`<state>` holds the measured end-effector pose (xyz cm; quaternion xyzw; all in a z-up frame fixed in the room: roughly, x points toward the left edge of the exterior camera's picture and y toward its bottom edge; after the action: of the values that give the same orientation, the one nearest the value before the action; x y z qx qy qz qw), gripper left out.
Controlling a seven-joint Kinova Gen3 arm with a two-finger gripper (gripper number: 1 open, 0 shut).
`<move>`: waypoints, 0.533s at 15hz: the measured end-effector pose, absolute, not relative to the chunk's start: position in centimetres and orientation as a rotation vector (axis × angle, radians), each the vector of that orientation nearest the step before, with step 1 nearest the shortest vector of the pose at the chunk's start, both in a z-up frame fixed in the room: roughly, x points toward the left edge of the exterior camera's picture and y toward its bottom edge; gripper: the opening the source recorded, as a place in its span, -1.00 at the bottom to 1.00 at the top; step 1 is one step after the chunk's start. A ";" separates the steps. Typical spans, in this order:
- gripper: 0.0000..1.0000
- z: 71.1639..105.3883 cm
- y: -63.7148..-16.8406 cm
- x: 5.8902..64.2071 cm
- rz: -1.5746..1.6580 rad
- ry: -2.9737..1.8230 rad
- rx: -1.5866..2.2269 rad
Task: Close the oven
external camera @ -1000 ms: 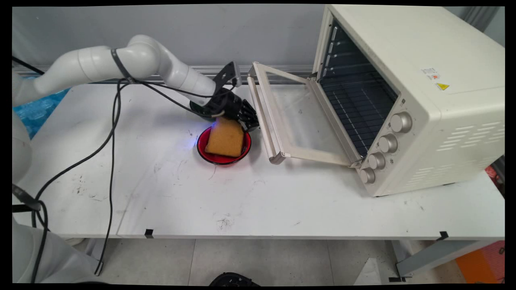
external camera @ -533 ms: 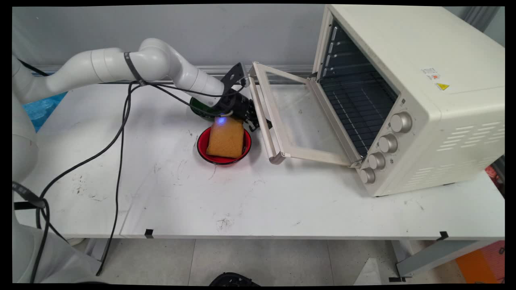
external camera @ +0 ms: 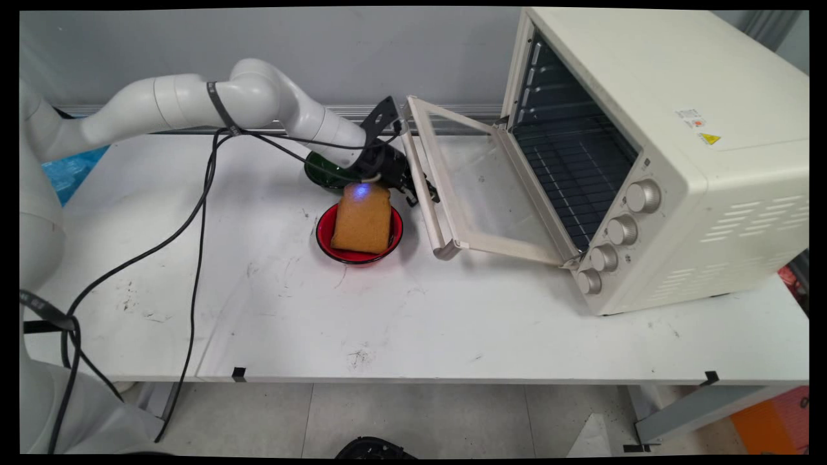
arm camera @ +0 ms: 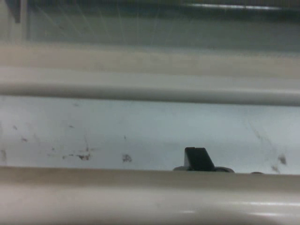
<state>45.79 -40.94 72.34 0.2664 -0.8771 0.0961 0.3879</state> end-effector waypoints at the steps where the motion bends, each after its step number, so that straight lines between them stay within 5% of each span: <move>1: -1.00 72.6 -41.0 45.7 0.244 -2.228 0.685; 8: -1.00 75.4 -41.9 44.3 0.237 -2.206 0.697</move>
<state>44.34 -41.87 75.37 0.2752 -0.8706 0.0937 0.3969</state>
